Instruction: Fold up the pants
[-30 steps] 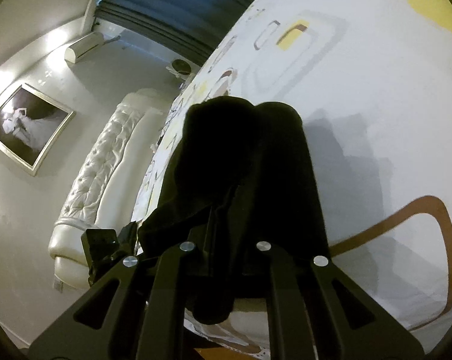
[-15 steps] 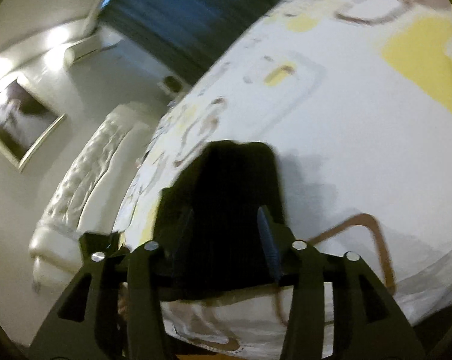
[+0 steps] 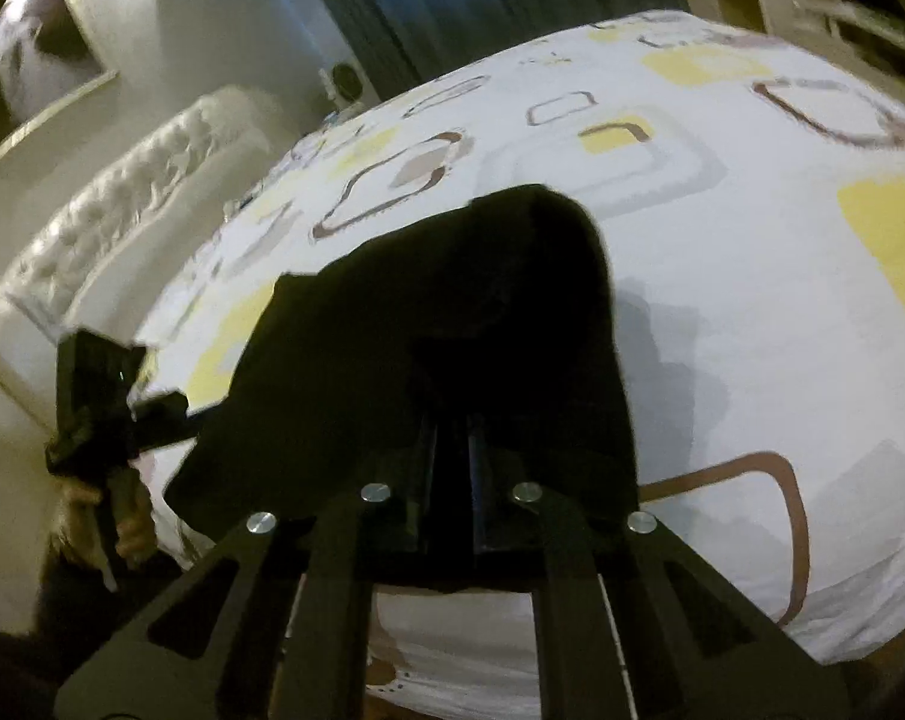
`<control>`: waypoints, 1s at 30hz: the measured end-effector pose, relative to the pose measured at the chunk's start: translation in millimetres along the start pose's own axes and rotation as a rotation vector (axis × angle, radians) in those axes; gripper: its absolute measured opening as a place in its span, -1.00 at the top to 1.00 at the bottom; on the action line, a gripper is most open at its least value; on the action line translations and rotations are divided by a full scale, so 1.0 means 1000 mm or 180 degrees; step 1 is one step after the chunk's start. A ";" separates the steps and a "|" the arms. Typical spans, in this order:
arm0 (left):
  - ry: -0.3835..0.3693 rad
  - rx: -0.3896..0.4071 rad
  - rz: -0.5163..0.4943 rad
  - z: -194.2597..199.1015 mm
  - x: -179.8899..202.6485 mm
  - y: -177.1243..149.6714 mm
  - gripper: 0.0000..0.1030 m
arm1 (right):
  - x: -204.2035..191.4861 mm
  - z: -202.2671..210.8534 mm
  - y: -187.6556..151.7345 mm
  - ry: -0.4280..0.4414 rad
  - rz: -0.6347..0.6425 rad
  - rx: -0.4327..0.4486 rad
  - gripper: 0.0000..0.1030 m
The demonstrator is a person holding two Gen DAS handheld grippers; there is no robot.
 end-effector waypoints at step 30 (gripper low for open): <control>0.1664 -0.0035 -0.0634 -0.038 0.023 -0.011 -0.75 | 0.005 -0.010 0.009 0.1164 -0.0359 -0.0062 0.01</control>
Point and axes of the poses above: each gripper's, at about its wrist camera, not at the fingertips, and z roughly against the way its jaws point, x to its right, y to its top, the point moved 7 cm from there along -z, roughly the way its jaws point, and after that the axes turned 14 degrees about -x, right-handed, at the moved point
